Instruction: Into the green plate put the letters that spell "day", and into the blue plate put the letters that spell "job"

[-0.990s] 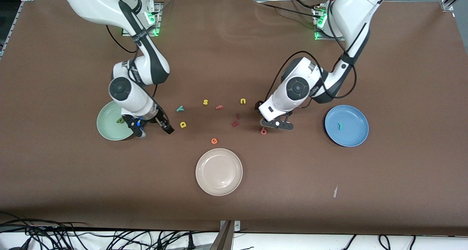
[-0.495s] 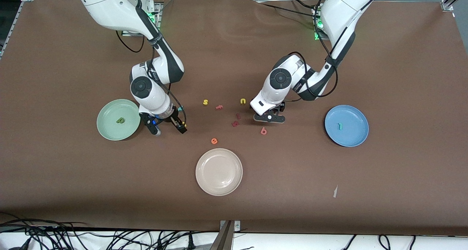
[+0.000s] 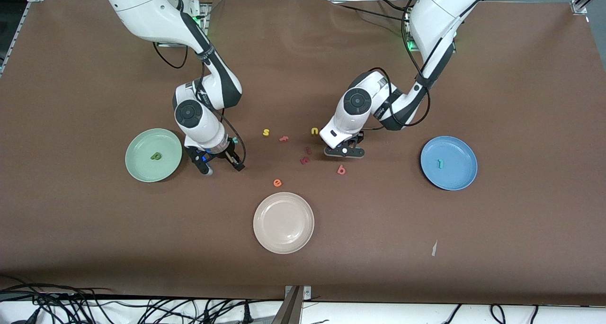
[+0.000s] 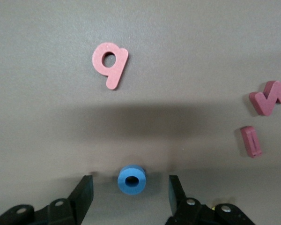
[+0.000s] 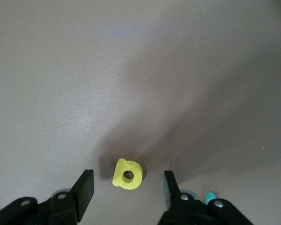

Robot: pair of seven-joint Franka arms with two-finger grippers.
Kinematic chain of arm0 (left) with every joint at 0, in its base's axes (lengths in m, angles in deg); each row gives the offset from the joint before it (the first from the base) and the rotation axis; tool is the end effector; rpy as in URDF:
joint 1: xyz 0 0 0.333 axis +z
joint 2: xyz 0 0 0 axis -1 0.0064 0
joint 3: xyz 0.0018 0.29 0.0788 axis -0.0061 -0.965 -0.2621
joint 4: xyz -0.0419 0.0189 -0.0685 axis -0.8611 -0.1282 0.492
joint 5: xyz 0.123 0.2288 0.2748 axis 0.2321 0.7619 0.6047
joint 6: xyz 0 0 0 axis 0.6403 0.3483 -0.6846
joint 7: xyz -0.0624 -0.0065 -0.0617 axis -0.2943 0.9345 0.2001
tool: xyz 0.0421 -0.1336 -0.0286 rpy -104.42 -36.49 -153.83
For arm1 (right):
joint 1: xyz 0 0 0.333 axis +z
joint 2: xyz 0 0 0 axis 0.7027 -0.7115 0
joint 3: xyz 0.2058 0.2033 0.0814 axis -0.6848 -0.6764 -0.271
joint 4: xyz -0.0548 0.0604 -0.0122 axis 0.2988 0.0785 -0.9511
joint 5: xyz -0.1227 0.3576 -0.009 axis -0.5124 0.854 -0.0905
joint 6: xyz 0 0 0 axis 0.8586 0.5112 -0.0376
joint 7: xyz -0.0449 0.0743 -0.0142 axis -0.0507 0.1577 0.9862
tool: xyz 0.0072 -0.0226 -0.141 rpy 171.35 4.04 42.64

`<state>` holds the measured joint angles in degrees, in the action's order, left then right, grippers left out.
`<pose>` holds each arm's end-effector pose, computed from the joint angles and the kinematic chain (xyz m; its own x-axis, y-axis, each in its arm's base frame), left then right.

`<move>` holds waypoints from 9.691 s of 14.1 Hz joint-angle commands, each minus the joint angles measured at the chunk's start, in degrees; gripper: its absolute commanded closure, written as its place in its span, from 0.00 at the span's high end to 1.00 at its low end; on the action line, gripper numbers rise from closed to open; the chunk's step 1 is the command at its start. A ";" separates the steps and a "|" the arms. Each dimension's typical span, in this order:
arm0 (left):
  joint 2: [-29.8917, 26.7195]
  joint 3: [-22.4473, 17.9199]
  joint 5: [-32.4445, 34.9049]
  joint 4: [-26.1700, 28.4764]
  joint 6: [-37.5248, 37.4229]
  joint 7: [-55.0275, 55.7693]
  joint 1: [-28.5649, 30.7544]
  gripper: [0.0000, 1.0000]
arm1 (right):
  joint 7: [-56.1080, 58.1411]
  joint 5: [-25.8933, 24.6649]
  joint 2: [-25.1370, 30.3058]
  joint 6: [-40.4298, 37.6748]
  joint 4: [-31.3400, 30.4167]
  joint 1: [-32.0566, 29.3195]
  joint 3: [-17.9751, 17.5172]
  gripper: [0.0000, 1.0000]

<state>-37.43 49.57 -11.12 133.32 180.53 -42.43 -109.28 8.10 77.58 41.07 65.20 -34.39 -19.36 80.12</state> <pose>0.4845 -0.3796 0.1416 0.9964 -0.0419 -0.0740 -0.0378 -0.9977 0.0561 0.5464 0.2693 0.1453 0.6471 -0.7611 -0.0438 -0.7605 -0.6404 -0.1071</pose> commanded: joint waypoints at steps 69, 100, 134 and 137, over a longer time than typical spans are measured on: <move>12.72 -8.82 -5.43 -26.35 -12.53 -17.67 -3.82 0.90 | -0.25 1.70 10.69 -7.99 -9.45 5.91 4.00 0.00; -4.31 -8.02 -3.76 -14.95 -31.17 -54.72 18.22 0.00 | 68.33 8.05 13.08 -50.87 12.49 -7.10 24.75 1.00; -32.97 -14.26 -4.02 -13.87 -52.86 -46.50 23.43 1.00 | 68.93 -6.20 33.38 -63.04 23.09 -25.20 0.49 1.00; -34.82 -16.62 -13.22 -14.92 -53.14 -46.59 23.25 1.00 | 68.58 -6.74 33.21 -59.98 19.84 -25.20 0.31 1.00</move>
<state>-70.17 35.74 -19.20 117.15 127.37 -89.02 -85.29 76.35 71.12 74.26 3.62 -12.87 -44.06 81.03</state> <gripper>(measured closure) 0.000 0.000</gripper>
